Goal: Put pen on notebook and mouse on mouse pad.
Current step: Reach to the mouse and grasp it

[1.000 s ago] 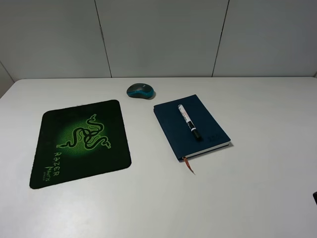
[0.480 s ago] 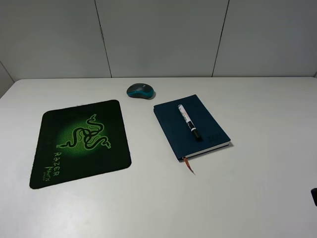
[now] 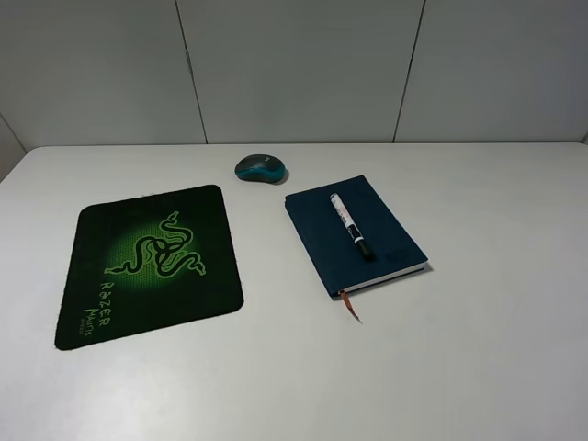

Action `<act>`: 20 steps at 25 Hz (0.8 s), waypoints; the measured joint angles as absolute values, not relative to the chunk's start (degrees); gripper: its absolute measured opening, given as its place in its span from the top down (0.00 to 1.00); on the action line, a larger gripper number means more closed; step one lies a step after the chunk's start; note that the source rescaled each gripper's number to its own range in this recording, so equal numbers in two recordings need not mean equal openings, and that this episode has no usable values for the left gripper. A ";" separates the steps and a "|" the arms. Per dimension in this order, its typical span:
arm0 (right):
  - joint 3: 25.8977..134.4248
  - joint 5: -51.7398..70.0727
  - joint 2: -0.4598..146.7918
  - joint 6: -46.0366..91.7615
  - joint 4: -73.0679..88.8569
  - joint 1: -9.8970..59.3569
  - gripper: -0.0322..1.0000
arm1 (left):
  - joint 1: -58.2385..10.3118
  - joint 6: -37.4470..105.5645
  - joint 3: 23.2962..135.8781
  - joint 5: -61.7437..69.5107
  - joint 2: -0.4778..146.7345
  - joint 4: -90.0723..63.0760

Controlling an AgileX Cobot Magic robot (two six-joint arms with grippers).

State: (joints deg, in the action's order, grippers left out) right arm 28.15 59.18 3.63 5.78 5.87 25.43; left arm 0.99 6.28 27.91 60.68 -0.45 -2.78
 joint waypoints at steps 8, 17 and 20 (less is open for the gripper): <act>28.08 59.18 -0.24 4.71 4.35 19.24 0.00 | 0.99 6.28 27.91 60.68 -0.45 -2.78; 28.03 59.18 -0.24 4.71 5.14 4.72 0.00 | 0.99 6.28 27.91 60.68 -0.45 -2.78; 28.03 59.18 -0.24 4.71 5.19 1.42 0.00 | 0.99 6.28 27.91 60.68 -0.45 -2.78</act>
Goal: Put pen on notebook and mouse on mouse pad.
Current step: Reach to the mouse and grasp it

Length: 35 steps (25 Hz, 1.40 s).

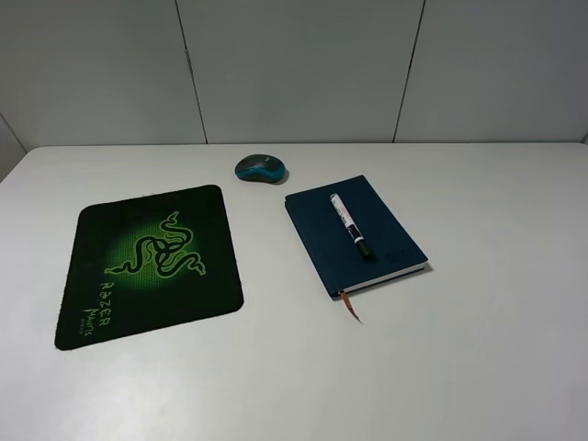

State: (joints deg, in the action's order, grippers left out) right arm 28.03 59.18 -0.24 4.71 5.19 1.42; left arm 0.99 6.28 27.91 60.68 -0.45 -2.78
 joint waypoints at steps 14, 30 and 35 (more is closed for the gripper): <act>28.03 59.18 -0.24 4.67 5.21 0.23 0.00 | 0.99 6.28 27.91 60.68 -0.45 -2.72; 28.03 59.18 -0.24 4.67 5.21 0.23 0.00 | 0.99 6.28 27.91 60.68 -0.45 -2.72; 28.03 59.18 -0.24 4.67 5.26 0.23 0.00 | 0.99 6.28 27.91 60.68 -0.45 -2.72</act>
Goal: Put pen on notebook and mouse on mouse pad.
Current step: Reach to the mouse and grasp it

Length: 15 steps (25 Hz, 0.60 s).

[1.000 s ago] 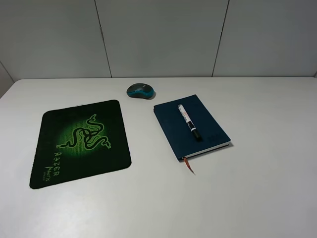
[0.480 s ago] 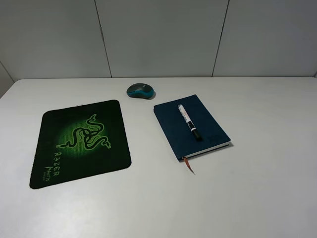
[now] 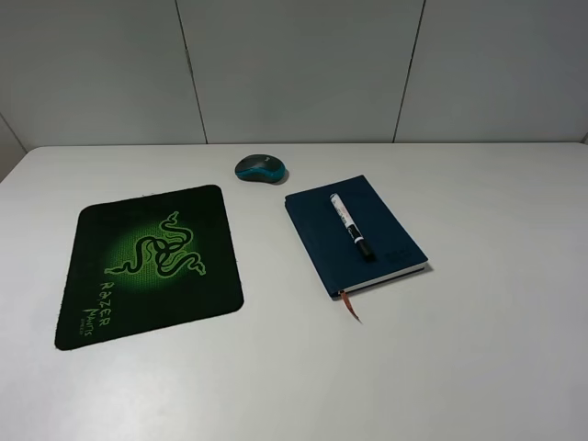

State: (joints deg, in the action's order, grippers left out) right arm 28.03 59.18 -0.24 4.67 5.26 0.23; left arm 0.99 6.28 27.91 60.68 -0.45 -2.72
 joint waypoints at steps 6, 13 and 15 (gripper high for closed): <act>28.03 59.18 -0.24 4.67 5.26 0.23 0.00 | 0.99 6.28 27.97 60.80 -0.45 -2.72; 28.03 59.18 -0.24 4.67 5.26 0.23 0.00 | 1.04 6.11 36.79 65.07 11.21 -2.72; 28.03 59.18 -0.24 4.67 5.26 0.23 0.00 | 1.04 6.11 40.83 65.29 16.41 -2.72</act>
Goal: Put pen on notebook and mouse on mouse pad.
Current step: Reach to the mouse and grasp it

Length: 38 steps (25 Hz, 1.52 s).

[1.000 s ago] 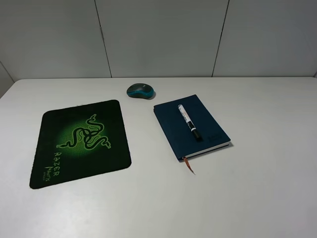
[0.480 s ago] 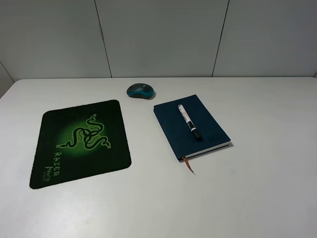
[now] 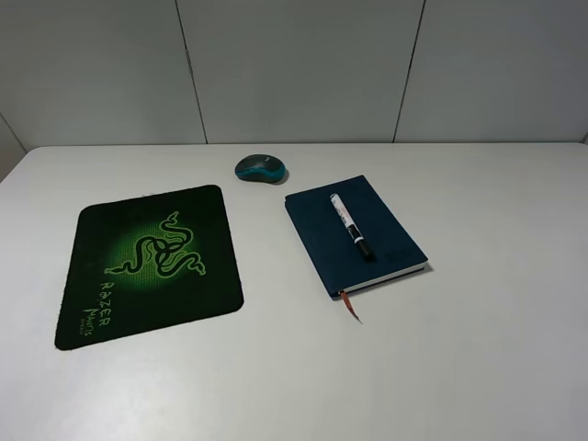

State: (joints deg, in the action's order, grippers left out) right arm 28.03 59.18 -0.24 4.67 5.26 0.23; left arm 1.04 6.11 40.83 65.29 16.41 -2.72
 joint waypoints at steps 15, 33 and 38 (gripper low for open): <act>28.03 59.18 -0.24 4.67 5.46 0.23 0.00 | -5.06 3.40 69.55 67.48 62.52 0.00; 28.03 59.18 -0.24 4.67 5.59 0.23 0.00 | -10.18 3.06 104.66 67.55 111.93 -2.97; 28.03 59.18 -0.24 4.67 5.65 0.23 0.00 | -13.02 2.00 113.25 67.51 121.92 -3.47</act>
